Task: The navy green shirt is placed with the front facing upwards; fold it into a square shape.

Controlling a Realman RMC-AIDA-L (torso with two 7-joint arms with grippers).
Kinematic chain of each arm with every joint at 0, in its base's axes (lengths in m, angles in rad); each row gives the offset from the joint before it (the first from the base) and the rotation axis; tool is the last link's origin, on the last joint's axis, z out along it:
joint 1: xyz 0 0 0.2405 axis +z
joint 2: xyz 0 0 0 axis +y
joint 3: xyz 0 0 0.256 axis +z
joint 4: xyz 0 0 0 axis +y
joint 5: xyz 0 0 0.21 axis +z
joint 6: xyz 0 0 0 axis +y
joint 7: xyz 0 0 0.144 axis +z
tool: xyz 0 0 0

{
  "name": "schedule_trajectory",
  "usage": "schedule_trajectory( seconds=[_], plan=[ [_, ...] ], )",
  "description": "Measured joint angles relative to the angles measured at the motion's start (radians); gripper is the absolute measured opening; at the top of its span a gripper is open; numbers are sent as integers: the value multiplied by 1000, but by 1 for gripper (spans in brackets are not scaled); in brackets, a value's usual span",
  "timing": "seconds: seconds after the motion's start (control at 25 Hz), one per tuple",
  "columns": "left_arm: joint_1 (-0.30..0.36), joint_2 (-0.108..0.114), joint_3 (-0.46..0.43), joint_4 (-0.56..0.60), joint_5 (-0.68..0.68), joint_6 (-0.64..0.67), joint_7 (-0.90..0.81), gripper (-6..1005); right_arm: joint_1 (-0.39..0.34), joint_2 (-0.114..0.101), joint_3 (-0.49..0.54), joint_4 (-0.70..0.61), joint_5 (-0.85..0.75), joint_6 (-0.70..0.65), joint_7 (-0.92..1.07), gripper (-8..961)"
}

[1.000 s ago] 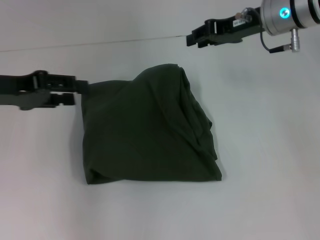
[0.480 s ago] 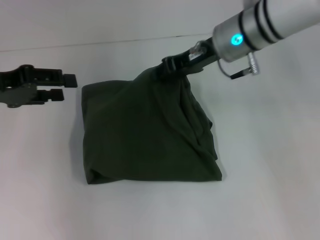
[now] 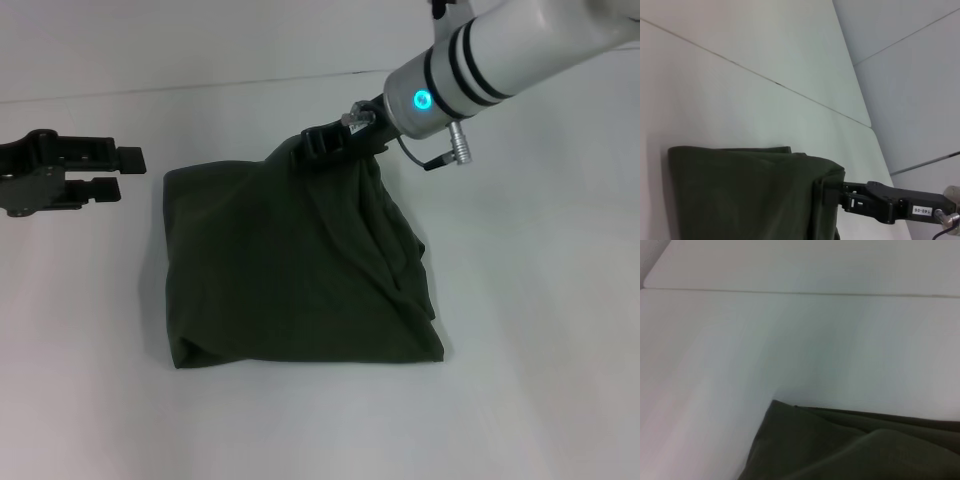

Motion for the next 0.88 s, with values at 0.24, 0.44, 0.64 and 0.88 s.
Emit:
schedule_trajectory(
  seconds=[0.24, 0.44, 0.64, 0.88],
  plan=[
    [0, -1, 0, 0, 0, -1, 4, 627, 10, -2, -36, 24, -2, 40, 23, 362],
    [1, -1, 0, 1, 0, -3, 5, 627, 20, -3, -38, 50, -4, 55, 23, 360],
    [0, -2, 0, 1, -1, -2, 6, 627, 21, -5, -45, 54, -9, 65, 34, 358],
    [0, -3, 0, 1, -2, -3, 7, 627, 41, -2, -47, 78, -54, 69, 59, 356]
  ],
)
